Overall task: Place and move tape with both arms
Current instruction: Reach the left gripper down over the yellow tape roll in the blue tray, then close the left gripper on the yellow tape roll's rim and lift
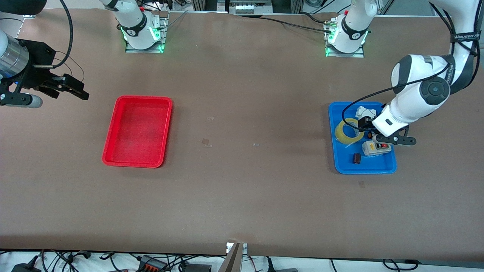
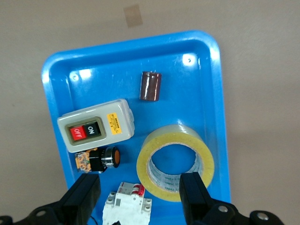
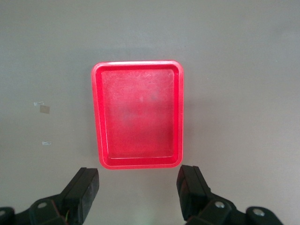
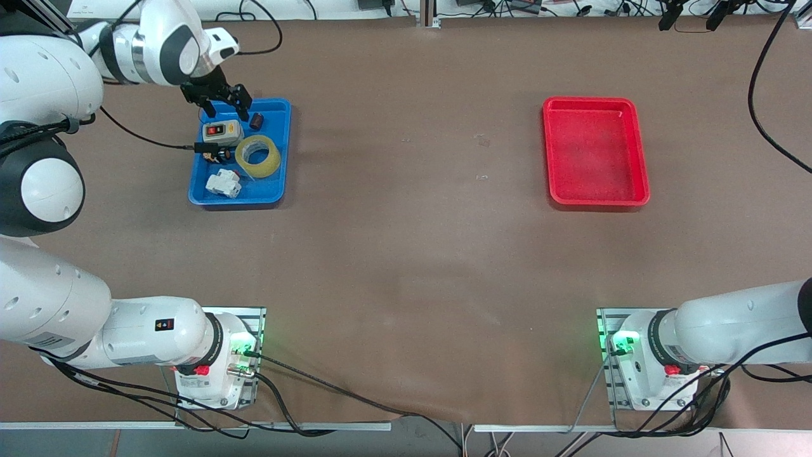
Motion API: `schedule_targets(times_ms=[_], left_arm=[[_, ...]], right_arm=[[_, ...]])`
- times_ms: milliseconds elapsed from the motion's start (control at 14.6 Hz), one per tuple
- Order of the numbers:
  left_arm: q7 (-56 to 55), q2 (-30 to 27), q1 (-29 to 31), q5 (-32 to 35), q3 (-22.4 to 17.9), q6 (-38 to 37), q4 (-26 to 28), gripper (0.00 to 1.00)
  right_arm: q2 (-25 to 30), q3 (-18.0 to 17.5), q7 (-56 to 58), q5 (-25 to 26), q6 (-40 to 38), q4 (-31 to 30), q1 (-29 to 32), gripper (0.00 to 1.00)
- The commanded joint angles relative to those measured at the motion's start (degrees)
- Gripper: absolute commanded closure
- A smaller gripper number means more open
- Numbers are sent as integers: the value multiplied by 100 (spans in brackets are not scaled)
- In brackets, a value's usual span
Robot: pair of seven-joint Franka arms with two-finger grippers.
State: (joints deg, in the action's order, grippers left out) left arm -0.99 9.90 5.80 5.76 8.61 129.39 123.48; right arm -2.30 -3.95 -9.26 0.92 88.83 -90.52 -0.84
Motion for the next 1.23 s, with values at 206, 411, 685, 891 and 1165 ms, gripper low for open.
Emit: schedule_targets(times_ms=[206, 411, 685, 891, 1165], left_arm=[[-77, 328, 70, 128, 35, 481, 159, 0], [-86, 644, 299, 128, 44, 832, 150, 0], [-86, 969, 299, 128, 44, 1017, 150, 0], [-86, 996, 290, 128, 44, 1053, 159, 0], [-86, 1101, 255, 128, 44, 1053, 159, 0]], right_arm=[[-43, -18, -41, -13, -33, 122, 31, 2], [-43, -18, -33, -13, -33, 122, 31, 2], [-43, -18, -32, 5, -41, 114, 31, 2], [-43, -18, -32, 14, -41, 114, 40, 2], [-43, -18, -32, 14, -41, 105, 40, 2]])
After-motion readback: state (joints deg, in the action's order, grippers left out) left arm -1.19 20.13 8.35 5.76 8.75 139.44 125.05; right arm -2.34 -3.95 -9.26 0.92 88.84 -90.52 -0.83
